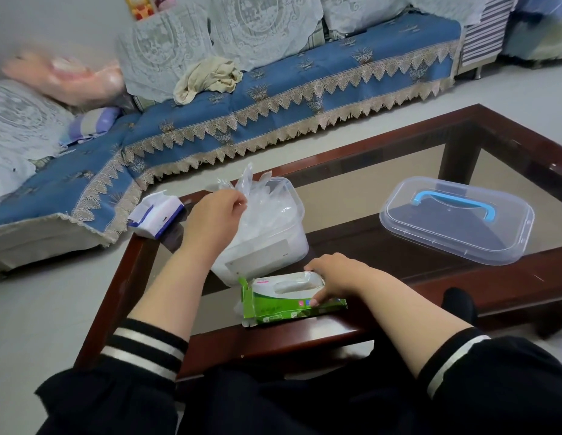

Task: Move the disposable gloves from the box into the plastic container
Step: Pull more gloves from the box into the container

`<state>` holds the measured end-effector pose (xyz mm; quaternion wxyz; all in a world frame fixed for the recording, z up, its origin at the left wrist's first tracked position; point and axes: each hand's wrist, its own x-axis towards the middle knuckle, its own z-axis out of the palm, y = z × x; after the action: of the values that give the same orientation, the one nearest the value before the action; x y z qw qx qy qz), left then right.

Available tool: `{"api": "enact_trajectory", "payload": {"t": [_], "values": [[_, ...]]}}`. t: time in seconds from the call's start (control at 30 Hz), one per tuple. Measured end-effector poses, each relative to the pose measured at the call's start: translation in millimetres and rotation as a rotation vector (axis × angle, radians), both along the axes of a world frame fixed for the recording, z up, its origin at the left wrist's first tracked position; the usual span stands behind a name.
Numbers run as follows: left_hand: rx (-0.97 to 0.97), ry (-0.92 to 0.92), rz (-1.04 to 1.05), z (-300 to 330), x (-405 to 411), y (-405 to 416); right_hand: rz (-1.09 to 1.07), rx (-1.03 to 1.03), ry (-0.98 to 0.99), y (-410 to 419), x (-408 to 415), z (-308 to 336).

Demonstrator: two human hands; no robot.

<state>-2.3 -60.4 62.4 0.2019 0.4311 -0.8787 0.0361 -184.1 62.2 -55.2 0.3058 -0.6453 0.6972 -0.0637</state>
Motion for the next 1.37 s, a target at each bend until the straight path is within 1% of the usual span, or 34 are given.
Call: {"api": "enact_trajectory", "payload": {"t": [0.07, 0.1, 0.13, 0.17, 0.2, 0.27, 0.3, 0.33, 0.37, 0.43, 0.5, 0.57, 0.67, 0.83, 0.97, 1.1, 1.23, 1.3, 1.37], "values": [[-0.158, 0.159, -0.198, -9.7, 2.9, 20.2, 0.001, 0.001, -0.003, 0.2, 0.0, 0.4], [-0.209, 0.19, -0.303, -17.8, 3.4, 32.3, 0.004, -0.002, -0.003, 0.1, 0.3, 0.5], [-0.219, 0.193, -0.389, -29.2, 3.3, 42.8, 0.005, -0.004, -0.001, -0.1, 0.5, 0.1], [-0.172, 0.163, -0.442, -43.0, 2.6, 53.5, 0.004, -0.006, 0.001, -0.6, 0.6, -0.2], [-0.054, 0.1, -0.445, -58.1, 1.6, 61.1, 0.002, -0.007, 0.004, -1.2, 0.8, -0.9], [0.212, -0.051, -0.355, -86.5, 1.7, 70.1, 0.001, -0.007, 0.018, -2.2, 1.5, -1.5], [0.283, -0.124, -0.326, -100.6, 2.3, 71.4, -0.002, -0.006, 0.022, -2.3, 1.5, -1.9], [0.293, -0.16, -0.323, -111.7, 3.1, 71.1, -0.002, -0.006, 0.026, -2.4, 1.9, -1.5], [0.291, -0.15, -0.322, -118.5, 3.3, 71.2, -0.005, -0.003, 0.028, -2.0, 2.2, -1.4], [0.272, -0.06, -0.282, -121.4, 0.9, 70.2, -0.014, 0.002, 0.029, -1.7, 2.1, -1.7], [0.241, -0.02, -0.25, -120.2, -2.1, 70.0, -0.014, 0.012, 0.029, -1.8, 1.8, -2.1], [0.199, -0.017, -0.258, -121.2, -2.6, 70.2, -0.007, 0.017, 0.033, -1.7, 1.7, -1.9], [0.185, 0.009, -0.277, -122.1, -0.8, 72.6, 0.001, 0.013, 0.036, -0.9, 0.9, -0.3], [0.107, 0.063, -0.347, -120.1, 3.0, 75.0, 0.001, 0.005, 0.03, -1.1, 1.3, -0.5], [0.099, 0.138, -0.379, -115.8, 4.8, 74.9, -0.013, 0.011, 0.009, -0.7, 1.5, 0.2], [0.133, 0.243, -0.355, -111.8, 9.4, 72.4, -0.015, 0.008, -0.003, 0.1, 1.2, 1.3], [0.116, 0.32, -0.351, -100.3, 10.8, 76.0, -0.012, 0.008, -0.002, 0.6, 0.7, 2.4], [0.112, 0.387, -0.322, -93.4, 12.3, 76.8, 0.002, 0.016, 0.013, -0.3, 1.1, 2.4], [0.142, 0.487, -0.25, -81.6, 12.4, 75.1, 0.017, 0.026, 0.04, -0.9, 2.5, 3.2]]}}
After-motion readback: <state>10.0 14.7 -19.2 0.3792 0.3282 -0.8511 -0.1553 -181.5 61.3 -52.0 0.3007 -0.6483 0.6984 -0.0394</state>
